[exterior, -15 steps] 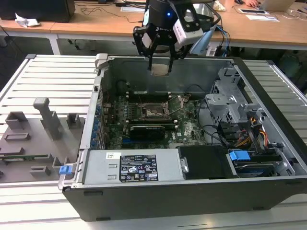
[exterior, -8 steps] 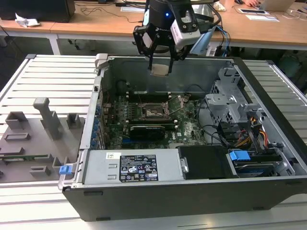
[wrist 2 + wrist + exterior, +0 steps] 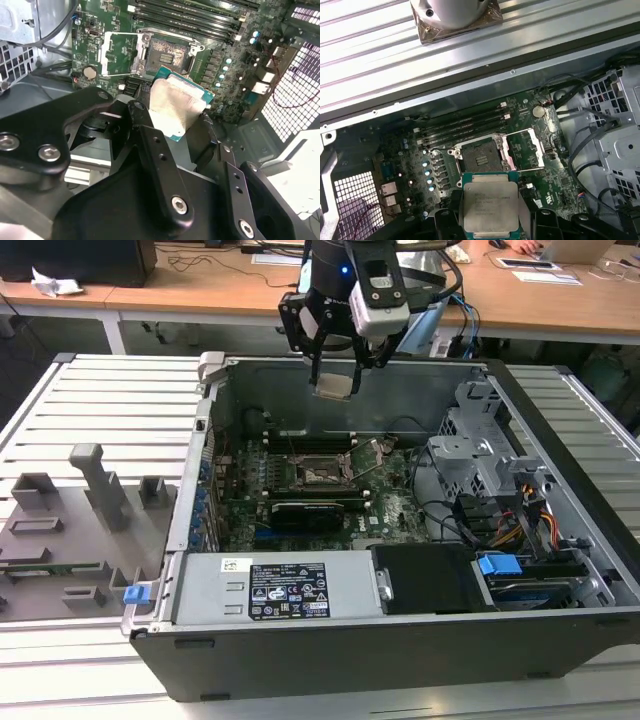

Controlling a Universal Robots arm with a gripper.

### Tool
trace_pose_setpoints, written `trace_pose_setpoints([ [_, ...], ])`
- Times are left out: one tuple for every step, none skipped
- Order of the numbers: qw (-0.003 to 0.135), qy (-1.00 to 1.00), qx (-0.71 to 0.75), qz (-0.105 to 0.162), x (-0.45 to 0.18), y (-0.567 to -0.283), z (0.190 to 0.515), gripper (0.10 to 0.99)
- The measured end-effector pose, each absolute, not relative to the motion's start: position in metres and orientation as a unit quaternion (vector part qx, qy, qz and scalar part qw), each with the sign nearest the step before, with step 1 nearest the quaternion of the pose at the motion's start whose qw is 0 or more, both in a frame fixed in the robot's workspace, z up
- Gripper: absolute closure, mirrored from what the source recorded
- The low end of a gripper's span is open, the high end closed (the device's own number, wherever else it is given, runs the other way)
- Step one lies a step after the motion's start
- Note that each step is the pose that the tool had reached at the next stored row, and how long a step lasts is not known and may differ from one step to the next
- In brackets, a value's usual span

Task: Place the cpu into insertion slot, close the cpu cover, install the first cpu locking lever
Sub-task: 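Place the cpu into insertion slot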

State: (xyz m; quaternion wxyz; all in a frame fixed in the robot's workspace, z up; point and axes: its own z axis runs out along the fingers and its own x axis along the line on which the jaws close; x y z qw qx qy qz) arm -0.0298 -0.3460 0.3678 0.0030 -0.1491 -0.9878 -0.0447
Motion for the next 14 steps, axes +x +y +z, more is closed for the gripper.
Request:
trace_pose_setpoints([
  [0.003,-0.988,-0.151,-0.045,-0.0298,-0.3460,0.3678,0.557],
  [0.003,-0.987,-0.153,-0.045,-0.0298,-0.3460,0.3678,0.557],
  [0.003,-0.987,-0.157,-0.045,-0.0298,-0.3460,0.3678,0.557],
  [0.002,-0.986,-0.162,-0.045,-0.0300,-0.3460,0.3678,0.557],
  [0.002,-0.985,-0.166,-0.045,-0.0300,-0.3460,0.3678,0.557],
  [0.002,-0.984,-0.171,-0.045,-0.0300,-0.3460,0.3678,0.557],
  [0.002,-0.984,-0.174,-0.045,-0.0300,-0.3460,0.3678,0.557],
  [0.002,-0.983,-0.176,-0.045,-0.0300,-0.3460,0.3677,0.557],
  [0.002,-0.983,-0.181,-0.045,-0.0300,-0.3460,0.3677,0.557],
  [0.001,-0.982,-0.186,-0.045,-0.0300,-0.3460,0.3677,0.557],
  [0.001,-0.981,-0.190,-0.045,-0.0300,-0.3460,0.3677,0.557],
  [0.001,-0.980,-0.193,-0.045,-0.0300,-0.3460,0.3677,0.557],
  [0.001,-0.980,-0.196,-0.045,-0.0300,-0.3460,0.3677,0.557],
  [0.001,-0.979,-0.199,-0.045,-0.0300,-0.3460,0.3677,0.557],
])
